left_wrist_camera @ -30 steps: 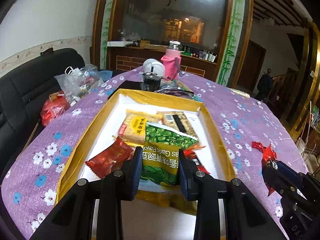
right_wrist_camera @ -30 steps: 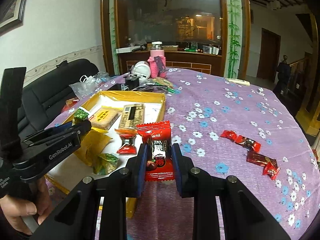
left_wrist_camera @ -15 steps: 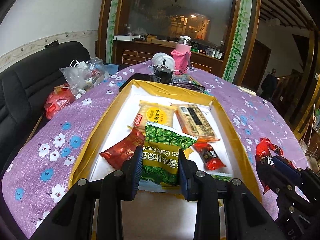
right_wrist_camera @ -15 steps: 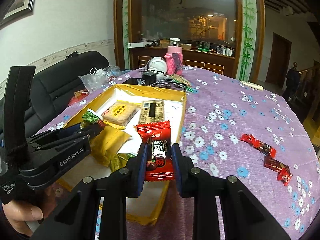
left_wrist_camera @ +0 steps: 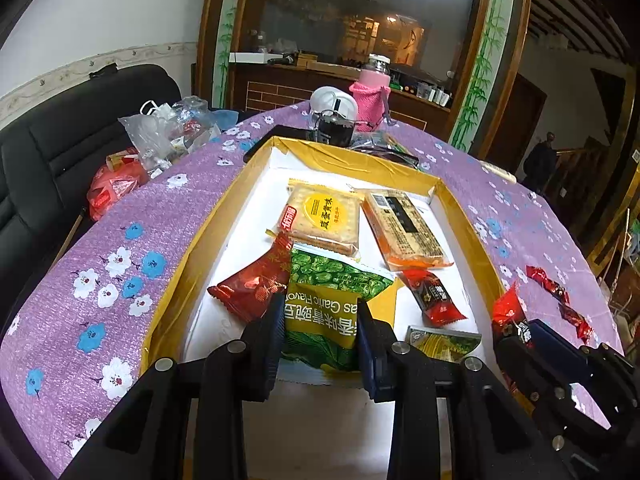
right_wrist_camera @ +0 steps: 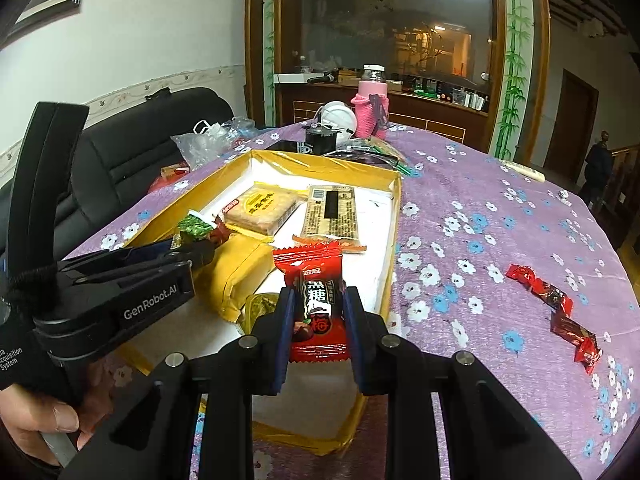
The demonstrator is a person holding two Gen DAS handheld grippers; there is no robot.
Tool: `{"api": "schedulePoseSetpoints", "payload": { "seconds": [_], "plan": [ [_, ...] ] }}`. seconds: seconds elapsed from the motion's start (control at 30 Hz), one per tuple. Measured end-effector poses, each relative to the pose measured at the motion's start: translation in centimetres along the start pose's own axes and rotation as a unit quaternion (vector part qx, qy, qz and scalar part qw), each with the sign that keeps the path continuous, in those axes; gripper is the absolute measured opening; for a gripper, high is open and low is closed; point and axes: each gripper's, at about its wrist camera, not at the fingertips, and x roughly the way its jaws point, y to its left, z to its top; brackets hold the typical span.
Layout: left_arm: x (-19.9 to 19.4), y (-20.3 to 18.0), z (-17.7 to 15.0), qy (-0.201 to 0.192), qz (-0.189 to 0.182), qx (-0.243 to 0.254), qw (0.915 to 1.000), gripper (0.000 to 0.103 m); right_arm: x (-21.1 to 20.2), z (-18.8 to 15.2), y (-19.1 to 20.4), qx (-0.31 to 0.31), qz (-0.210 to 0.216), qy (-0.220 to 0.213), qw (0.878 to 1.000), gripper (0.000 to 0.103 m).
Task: Organize snacks
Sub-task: 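Lower the green pack into the box while right drops its red candies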
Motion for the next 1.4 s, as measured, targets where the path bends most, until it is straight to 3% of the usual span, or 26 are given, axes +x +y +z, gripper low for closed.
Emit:
{"api": "schedulePoseSetpoints", "payload": {
  "seconds": [1.4],
  "plan": [
    [0.8,-0.2,0.1,0.018,-0.002,0.012,0.9998,0.035,1.7,-1.0,0.4,0.016,0.041,0.051,0.998,0.024]
  ]
}}
